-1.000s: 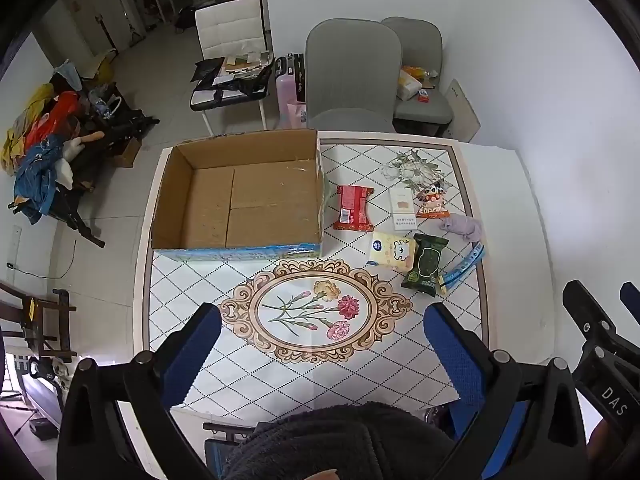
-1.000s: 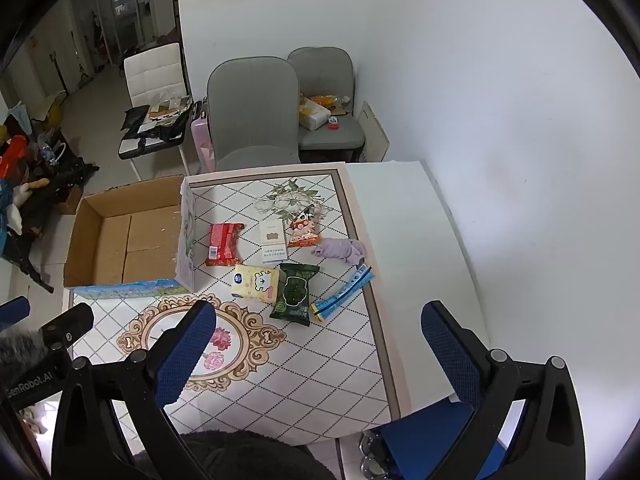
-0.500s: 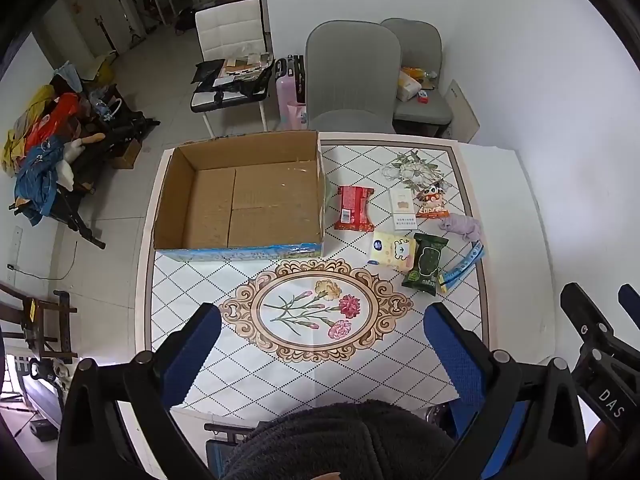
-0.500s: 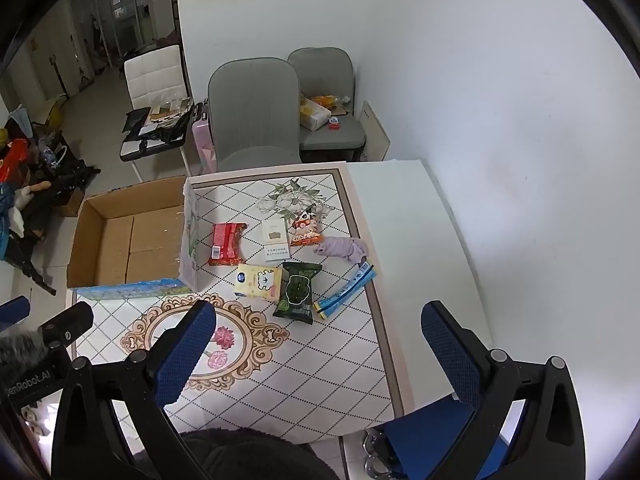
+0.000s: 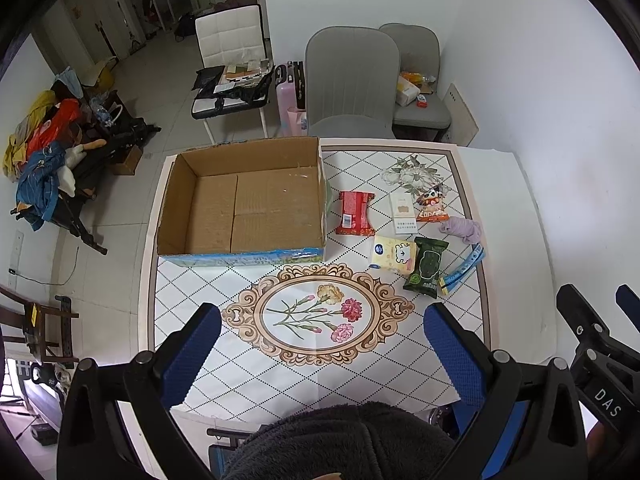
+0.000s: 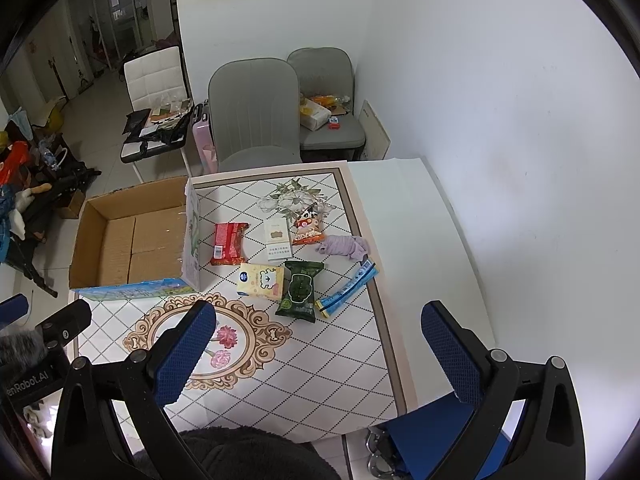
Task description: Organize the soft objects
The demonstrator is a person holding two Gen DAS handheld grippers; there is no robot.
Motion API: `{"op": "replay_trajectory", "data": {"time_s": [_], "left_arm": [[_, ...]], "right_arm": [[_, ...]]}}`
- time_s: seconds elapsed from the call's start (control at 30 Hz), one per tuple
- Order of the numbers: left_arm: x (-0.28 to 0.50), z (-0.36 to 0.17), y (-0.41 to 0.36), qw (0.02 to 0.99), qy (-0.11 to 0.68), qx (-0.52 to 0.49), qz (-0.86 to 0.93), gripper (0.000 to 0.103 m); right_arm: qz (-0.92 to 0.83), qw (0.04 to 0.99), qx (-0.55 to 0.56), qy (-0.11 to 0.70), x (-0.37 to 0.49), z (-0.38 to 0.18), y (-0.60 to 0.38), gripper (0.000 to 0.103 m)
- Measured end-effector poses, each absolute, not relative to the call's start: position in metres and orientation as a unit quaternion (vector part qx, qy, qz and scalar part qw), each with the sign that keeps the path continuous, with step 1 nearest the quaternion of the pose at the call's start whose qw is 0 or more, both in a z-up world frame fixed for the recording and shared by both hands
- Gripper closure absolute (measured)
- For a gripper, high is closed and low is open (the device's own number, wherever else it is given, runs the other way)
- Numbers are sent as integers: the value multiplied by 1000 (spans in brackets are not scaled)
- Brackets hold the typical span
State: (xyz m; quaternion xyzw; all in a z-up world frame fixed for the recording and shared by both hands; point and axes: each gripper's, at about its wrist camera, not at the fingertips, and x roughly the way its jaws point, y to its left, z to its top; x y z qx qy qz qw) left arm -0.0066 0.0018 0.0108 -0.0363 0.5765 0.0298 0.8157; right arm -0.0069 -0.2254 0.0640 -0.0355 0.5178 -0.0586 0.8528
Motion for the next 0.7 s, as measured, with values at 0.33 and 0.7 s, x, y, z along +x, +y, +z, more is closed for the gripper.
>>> {"op": "replay_trajectory", "data": {"time_s": [0.33,0.7], "left_arm": [[-11,18,-1,822,568,-32,27,0],[-11,27,4,832,552,-39,34,0]], "right_arm": [[-64,860,-33,505,-7,71,-230,0],[-63,866,-32,494,-11,76,-232,0]]}}
